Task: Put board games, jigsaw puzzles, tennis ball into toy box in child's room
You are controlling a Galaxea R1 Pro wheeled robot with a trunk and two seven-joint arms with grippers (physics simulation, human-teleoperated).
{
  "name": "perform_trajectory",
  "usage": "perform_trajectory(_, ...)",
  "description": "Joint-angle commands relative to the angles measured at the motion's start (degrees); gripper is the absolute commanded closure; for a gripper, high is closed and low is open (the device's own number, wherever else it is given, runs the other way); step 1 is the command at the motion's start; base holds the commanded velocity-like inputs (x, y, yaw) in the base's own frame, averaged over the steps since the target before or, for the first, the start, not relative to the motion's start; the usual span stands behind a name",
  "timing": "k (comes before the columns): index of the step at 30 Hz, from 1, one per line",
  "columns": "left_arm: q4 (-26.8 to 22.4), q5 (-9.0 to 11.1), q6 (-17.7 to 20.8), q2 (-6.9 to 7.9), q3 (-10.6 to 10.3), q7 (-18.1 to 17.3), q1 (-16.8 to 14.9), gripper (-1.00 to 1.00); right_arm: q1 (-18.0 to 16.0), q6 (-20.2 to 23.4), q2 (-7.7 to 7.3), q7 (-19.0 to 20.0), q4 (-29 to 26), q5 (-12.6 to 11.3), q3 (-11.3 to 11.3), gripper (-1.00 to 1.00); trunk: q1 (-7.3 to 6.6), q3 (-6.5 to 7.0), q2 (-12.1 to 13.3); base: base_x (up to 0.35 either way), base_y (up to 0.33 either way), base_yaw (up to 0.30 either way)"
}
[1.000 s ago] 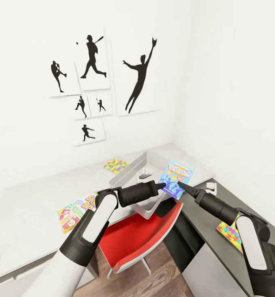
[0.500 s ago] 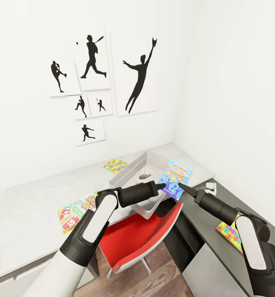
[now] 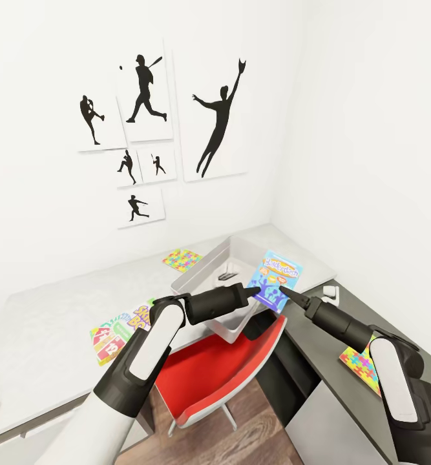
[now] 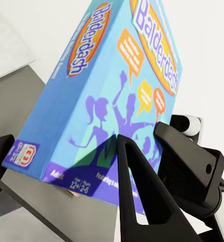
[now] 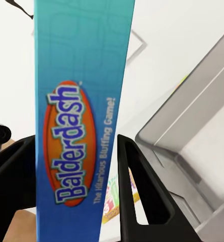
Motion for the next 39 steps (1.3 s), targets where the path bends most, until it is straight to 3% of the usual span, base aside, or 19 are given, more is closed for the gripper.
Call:
perform_trajectory(1, 0.1, -1.1, 0.2, -0.03, 0.0, -0.2, 0.0, 1.0, -0.1, 1.1, 0.03, 0.3, -0.1, -1.7, 0.0, 1.0, 0.03, -0.11, -0.1, 0.0, 0.0, 0.0)
perform_trajectory(14, 0.1, -1.1, 0.2, 0.0, 0.0, -0.2, 0.2, 1.0, -0.1, 1.1, -0.15, 0.4, -0.2, -1.7, 0.0, 1.0, 0.03, -0.11, -0.1, 0.0, 0.0, 0.0)
perform_trajectory(15, 0.1, -1.1, 0.2, 0.01, 0.0, -0.2, 0.3, -1.0, -0.1, 1.2, -0.17, 0.4, -0.2, -1.7, 0.0, 1.0, 0.03, -0.11, -0.1, 0.0, 0.0, 0.0)
perform_trajectory(32, 0.1, -1.0, -0.3, 0.06, 0.2, 0.0, 0.5, -1.0, -0.1, 1.3, -0.37, 0.4, -0.2, -1.9, -0.1, 1.0, 0.03, -0.11, -0.1, 0.0, 0.0, 0.0)
perform_trajectory(39, 0.9, -0.9, -0.5, 0.02, 0.7, 2.1, 0.6, -1.0, -0.6, 1.9, -0.5, 0.2, 0.9, -2.1, -0.2, 1.0, 0.03, -0.11, -0.1, 0.0, 0.0, 0.0)
